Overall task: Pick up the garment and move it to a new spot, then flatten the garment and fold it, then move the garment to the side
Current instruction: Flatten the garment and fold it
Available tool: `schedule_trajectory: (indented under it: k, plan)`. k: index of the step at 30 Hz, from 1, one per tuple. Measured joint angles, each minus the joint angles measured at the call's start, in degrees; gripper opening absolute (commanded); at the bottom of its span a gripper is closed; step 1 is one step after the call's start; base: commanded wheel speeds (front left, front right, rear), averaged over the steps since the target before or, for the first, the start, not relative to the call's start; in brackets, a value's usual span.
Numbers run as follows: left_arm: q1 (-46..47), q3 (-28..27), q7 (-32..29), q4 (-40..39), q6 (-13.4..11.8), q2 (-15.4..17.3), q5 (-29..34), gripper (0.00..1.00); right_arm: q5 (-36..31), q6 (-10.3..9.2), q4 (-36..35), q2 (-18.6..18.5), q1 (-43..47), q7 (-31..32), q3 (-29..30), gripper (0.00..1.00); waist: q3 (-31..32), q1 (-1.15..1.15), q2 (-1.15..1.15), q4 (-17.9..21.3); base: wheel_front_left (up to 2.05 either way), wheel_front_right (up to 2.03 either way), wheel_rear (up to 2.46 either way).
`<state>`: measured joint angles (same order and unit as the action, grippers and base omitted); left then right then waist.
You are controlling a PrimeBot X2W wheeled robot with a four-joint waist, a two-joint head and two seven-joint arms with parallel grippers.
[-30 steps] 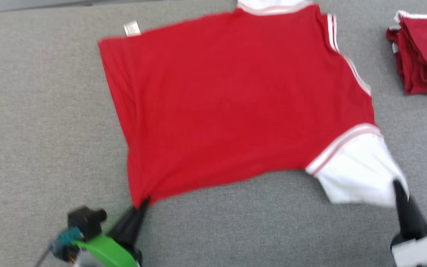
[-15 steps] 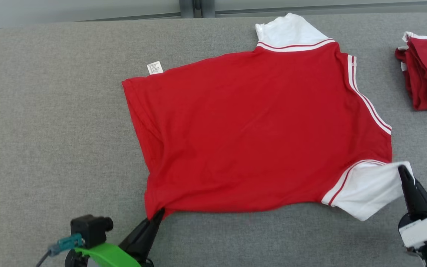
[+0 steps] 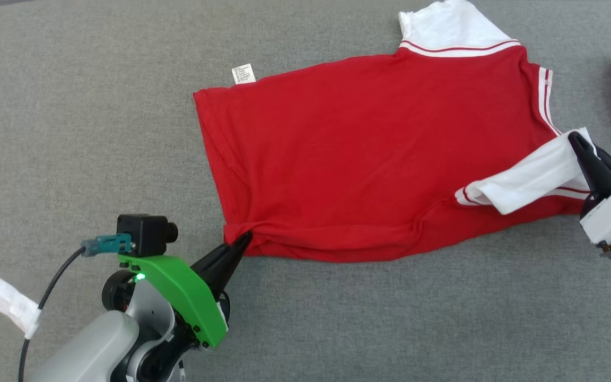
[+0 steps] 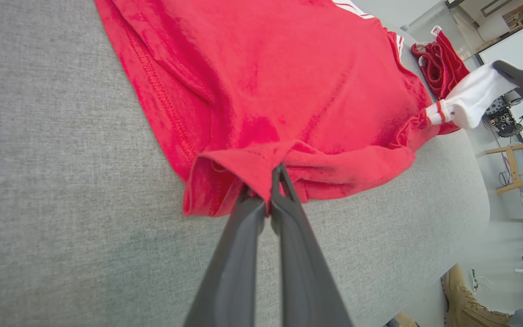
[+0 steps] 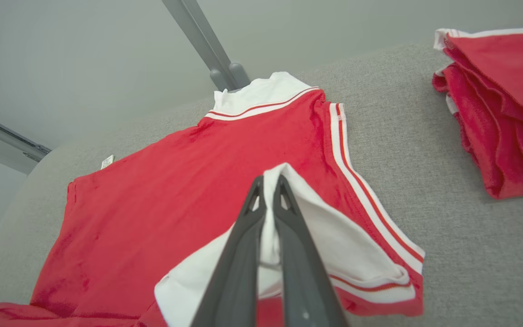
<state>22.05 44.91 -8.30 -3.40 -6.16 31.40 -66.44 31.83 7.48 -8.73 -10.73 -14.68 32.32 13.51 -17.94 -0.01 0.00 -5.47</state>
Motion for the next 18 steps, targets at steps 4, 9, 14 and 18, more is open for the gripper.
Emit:
schedule_trajectory:
  k: [4, 9, 14, 18]
  plan:
    - [2.26, 0.36, -2.09, 2.23, 0.02, -0.93, -0.53, 0.0, -1.36, 0.0, 3.07, -0.87, -4.38, 2.05, -0.59, 0.0, -1.52, 0.0, 0.0, -0.6, 0.0, 0.0, 0.0]
    - [3.99, 0.71, -3.55, 5.38, -0.01, -1.94, -0.96, 0.24, -3.45, 0.0, 6.46, -2.4, -7.66, 2.75, -3.58, 0.44, -2.84, 0.0, 0.0, -0.93, 0.0, 0.0, 0.0]
    - [4.87, -1.42, -0.67, 8.03, -1.97, -2.8, -0.45, 1.0, -5.24, 0.0, 9.39, -2.97, -11.28, -3.34, -3.09, 1.0, -3.92, 0.0, 0.0, -0.82, 0.0, 0.0, 0.0]
    - [4.21, -4.39, 3.13, 8.68, -4.56, -2.86, -0.65, 1.0, -6.34, 0.0, 9.8, -3.78, -11.27, -7.49, -2.69, 1.0, -3.88, 0.0, 0.0, -0.5, 0.0, 0.0, 0.0]
